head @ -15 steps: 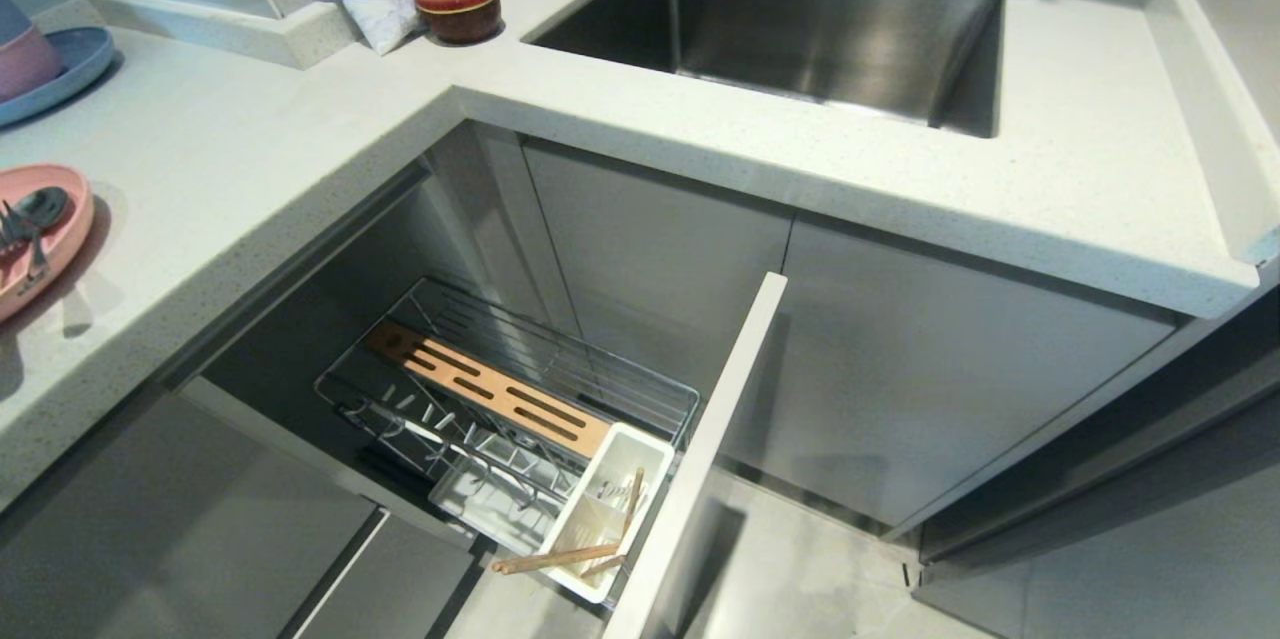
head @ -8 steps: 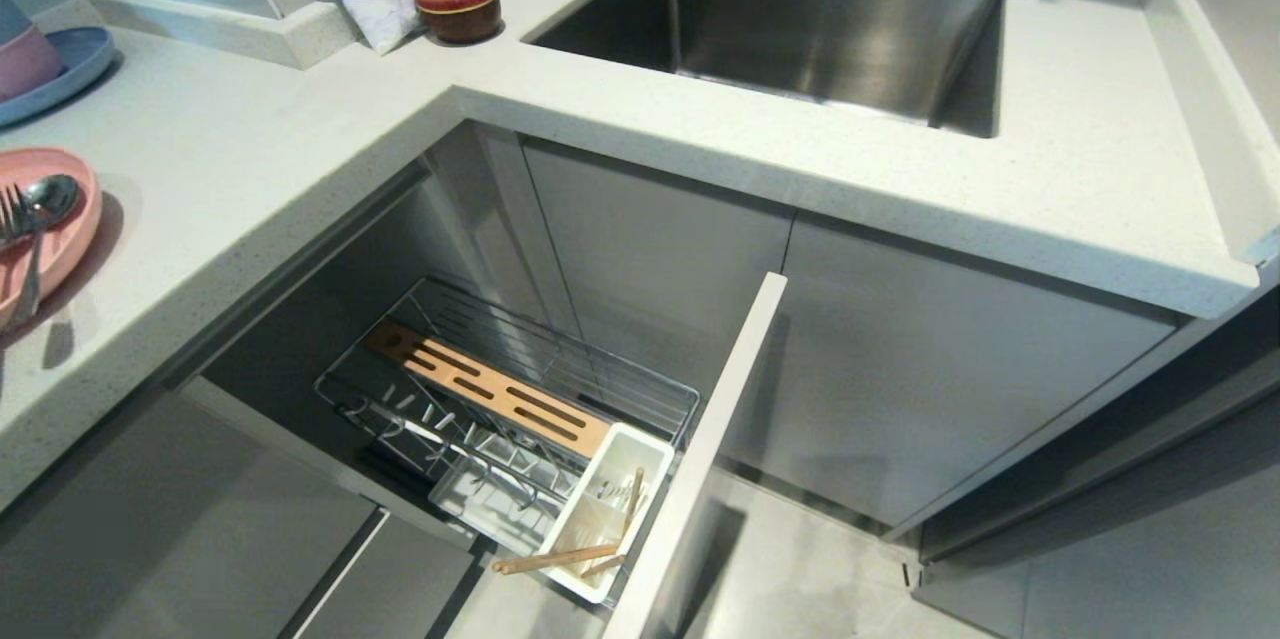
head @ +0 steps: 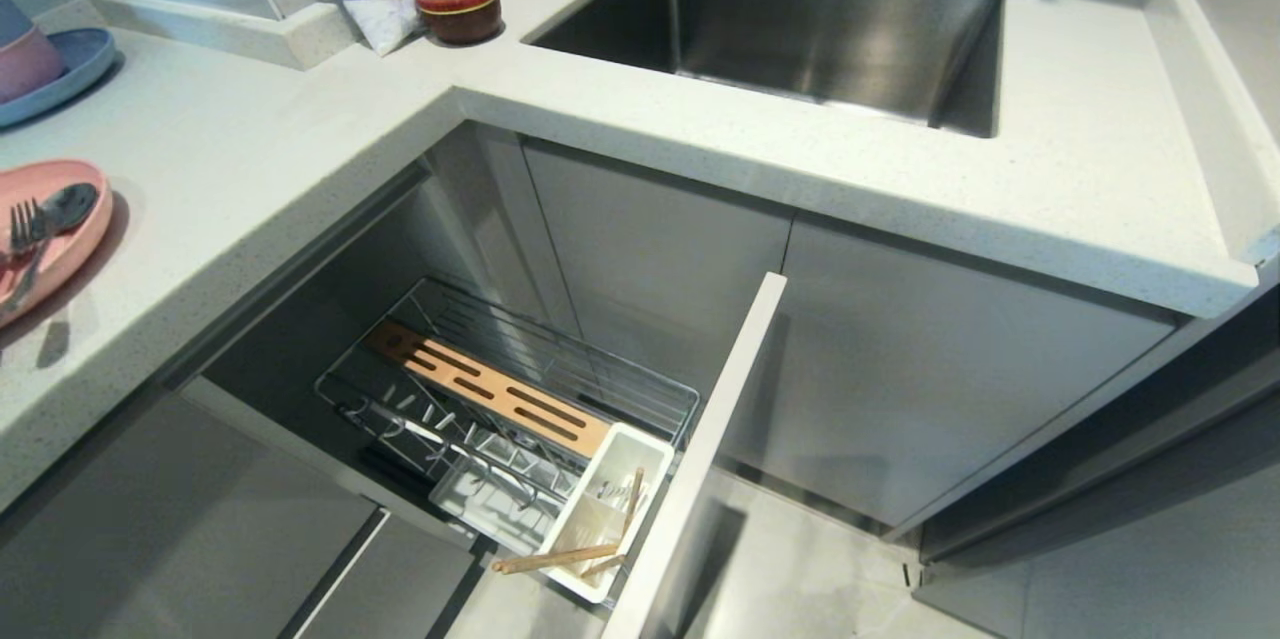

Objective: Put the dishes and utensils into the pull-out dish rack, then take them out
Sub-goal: Take the chopsticks out of the cupboard, then close the cupboard

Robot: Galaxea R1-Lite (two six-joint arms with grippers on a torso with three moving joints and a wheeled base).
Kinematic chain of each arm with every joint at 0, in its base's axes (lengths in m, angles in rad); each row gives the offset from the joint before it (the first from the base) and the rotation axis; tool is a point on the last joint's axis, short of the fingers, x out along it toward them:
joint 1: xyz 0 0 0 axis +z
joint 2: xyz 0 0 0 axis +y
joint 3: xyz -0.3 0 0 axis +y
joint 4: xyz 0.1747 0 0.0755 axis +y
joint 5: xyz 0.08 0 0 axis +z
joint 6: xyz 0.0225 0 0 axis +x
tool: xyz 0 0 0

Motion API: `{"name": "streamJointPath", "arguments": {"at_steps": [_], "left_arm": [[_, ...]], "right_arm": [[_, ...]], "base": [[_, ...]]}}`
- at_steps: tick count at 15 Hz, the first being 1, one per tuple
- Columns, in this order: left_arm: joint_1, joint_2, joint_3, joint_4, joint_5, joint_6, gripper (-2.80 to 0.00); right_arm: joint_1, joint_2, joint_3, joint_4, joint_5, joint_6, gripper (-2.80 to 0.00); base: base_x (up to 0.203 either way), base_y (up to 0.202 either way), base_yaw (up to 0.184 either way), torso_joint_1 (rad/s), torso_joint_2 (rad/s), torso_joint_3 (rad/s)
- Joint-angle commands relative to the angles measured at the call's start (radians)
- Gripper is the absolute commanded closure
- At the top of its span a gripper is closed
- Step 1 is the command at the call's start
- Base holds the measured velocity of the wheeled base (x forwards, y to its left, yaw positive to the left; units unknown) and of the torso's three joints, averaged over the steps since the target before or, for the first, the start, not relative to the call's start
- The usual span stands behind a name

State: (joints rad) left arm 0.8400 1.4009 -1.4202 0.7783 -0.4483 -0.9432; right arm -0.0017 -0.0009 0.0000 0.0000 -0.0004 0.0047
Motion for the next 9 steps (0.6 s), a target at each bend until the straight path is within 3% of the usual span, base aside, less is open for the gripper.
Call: {"name": "streamJointPath", "arguments": {"at_steps": [1, 9], "left_arm": [[0.001, 0.001, -0.002, 0.009, 0.0, -0.006, -2.8], [0.001, -0.012, -0.047, 0.007, 0.005, -0.006, -2.8]], "right_arm": [[0.0, -0.004, 0.002, 0.0, 0.0, 0.0, 0.0], [0.0, -0.004, 0.002, 0.0, 0.0, 0.0, 0.0]], "base": [[0.0, 0.0, 0.0, 0.0, 0.0, 0.0], [0.0, 0.0, 0.0, 0.0, 0.0, 0.0]]}}
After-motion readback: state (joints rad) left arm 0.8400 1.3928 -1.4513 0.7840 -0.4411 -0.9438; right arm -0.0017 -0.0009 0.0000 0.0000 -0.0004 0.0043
